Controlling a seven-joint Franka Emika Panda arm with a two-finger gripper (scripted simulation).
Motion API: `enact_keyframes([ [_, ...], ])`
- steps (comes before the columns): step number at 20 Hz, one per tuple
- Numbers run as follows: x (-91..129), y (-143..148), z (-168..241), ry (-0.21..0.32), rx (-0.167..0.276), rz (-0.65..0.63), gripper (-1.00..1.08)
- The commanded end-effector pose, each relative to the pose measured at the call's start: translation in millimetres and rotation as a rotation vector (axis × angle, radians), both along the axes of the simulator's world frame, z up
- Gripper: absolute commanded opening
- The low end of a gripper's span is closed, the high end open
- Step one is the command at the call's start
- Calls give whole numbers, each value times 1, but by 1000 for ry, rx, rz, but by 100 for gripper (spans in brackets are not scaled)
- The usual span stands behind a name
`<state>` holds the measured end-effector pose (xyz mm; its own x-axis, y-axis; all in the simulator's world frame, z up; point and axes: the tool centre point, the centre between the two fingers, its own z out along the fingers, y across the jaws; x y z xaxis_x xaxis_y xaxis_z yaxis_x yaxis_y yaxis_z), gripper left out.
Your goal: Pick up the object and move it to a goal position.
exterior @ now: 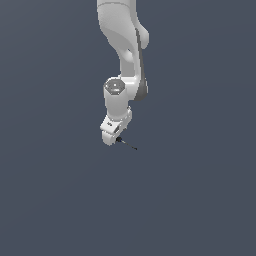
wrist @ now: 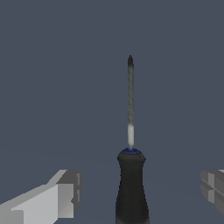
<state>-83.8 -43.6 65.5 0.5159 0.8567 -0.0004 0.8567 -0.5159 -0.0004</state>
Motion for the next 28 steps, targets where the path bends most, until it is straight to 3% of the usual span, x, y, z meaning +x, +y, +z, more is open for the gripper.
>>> enact_keyframes([
  [1, 0, 0, -1, 0, 0, 0, 100],
  [18, -1, 0, -50, 0, 0, 5, 100],
  [19, -1, 0, -50, 0, 0, 5, -100],
  [28, -1, 0, -50, 0, 0, 5, -100],
])
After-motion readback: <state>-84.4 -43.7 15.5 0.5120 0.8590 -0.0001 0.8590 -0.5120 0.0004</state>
